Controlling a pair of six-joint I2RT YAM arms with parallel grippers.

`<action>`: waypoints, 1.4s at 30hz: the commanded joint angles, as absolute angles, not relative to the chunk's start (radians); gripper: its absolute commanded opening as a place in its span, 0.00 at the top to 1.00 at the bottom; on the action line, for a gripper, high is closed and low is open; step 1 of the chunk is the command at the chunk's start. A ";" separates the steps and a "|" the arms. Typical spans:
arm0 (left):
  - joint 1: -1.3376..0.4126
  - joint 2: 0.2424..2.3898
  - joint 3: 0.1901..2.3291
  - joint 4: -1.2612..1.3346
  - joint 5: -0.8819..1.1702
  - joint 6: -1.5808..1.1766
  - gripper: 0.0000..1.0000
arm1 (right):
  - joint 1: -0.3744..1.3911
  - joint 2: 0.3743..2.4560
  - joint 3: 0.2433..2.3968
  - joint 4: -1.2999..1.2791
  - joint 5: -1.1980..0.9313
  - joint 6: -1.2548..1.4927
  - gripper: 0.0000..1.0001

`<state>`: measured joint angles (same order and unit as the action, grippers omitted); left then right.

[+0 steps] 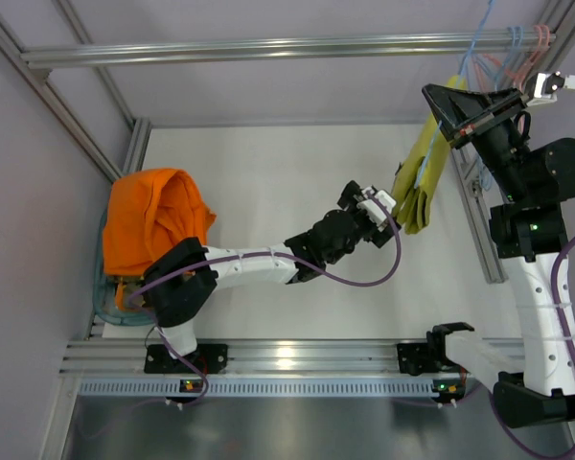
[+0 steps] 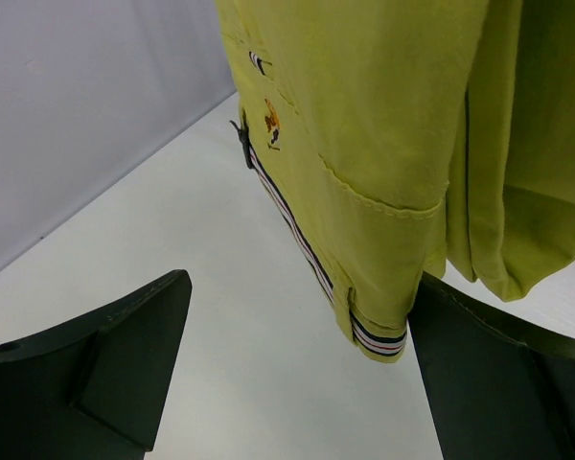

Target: Remove the trousers from the hanger

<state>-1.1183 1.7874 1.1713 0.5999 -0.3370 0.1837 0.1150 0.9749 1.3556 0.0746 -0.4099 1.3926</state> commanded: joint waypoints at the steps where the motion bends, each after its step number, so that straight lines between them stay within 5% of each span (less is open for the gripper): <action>1: -1.120 1.798 1.226 0.627 -0.322 0.179 0.02 | 0.126 0.919 1.387 0.290 -0.419 1.381 1.00; 42: -1.123 1.848 1.439 0.664 -0.345 0.225 0.08 | 0.144 0.894 1.328 0.273 -0.439 1.396 1.00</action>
